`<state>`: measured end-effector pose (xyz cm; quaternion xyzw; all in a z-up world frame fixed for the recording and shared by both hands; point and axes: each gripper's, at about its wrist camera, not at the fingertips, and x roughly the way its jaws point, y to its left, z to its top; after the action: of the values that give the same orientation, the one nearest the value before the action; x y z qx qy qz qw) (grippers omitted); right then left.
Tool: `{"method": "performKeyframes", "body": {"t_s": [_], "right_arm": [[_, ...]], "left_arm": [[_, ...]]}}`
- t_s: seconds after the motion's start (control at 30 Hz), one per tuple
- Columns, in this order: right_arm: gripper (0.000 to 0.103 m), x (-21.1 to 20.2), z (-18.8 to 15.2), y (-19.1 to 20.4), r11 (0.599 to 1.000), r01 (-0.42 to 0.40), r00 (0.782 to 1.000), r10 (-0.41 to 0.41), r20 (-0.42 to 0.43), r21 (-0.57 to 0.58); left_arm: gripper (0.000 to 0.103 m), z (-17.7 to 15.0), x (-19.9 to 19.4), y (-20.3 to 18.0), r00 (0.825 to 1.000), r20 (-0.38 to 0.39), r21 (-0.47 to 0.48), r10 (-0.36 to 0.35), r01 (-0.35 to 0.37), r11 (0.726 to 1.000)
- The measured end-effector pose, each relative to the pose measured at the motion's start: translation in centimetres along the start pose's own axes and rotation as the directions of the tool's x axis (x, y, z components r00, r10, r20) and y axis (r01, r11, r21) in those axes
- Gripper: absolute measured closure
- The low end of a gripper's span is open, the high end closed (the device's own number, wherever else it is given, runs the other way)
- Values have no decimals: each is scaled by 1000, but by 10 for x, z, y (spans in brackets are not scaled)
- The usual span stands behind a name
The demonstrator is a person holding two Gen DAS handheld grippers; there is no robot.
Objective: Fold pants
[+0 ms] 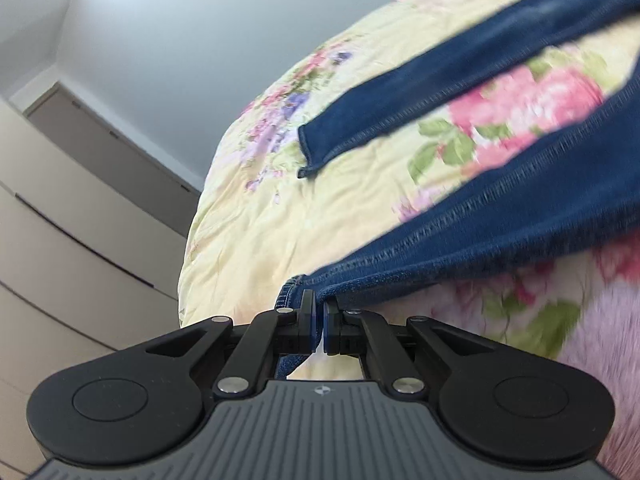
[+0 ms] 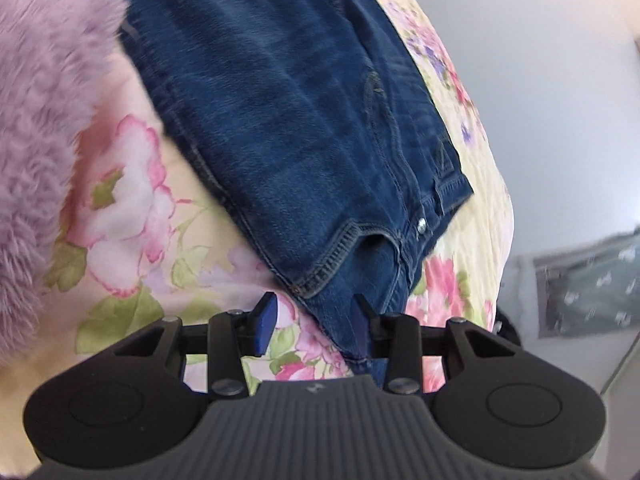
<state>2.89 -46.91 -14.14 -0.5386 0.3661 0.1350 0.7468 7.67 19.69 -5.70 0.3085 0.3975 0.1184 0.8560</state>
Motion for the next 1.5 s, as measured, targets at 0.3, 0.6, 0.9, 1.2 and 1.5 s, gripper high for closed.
{"method": "performKeyframes", "body": {"t_s": [0.3, 0.6, 0.9, 1.2, 1.5], "right_arm": [[69, 5, -7, 56, 897, 128, 987, -75, 139, -423], [94, 19, -4, 58, 911, 167, 983, -127, 130, -377], [100, -48, 26, -67, 940, 260, 935, -303, 187, 223], [100, -19, 82, -203, 845, 216, 941, -315, 127, 489], [100, 120, 179, -270, 870, 239, 959, -282, 36, 430]], "left_arm": [[100, 29, -14, 29, 1000, -17, -208, -17, 13, 978], [100, 47, -29, 45, 1000, 16, -282, -4, 8, 960], [100, 62, -43, 74, 998, 58, -391, 13, 11, 920], [100, 140, 11, 94, 999, 5, -411, 35, -30, 911], [100, 229, 133, 80, 994, -95, -317, 46, -75, 946]]}}
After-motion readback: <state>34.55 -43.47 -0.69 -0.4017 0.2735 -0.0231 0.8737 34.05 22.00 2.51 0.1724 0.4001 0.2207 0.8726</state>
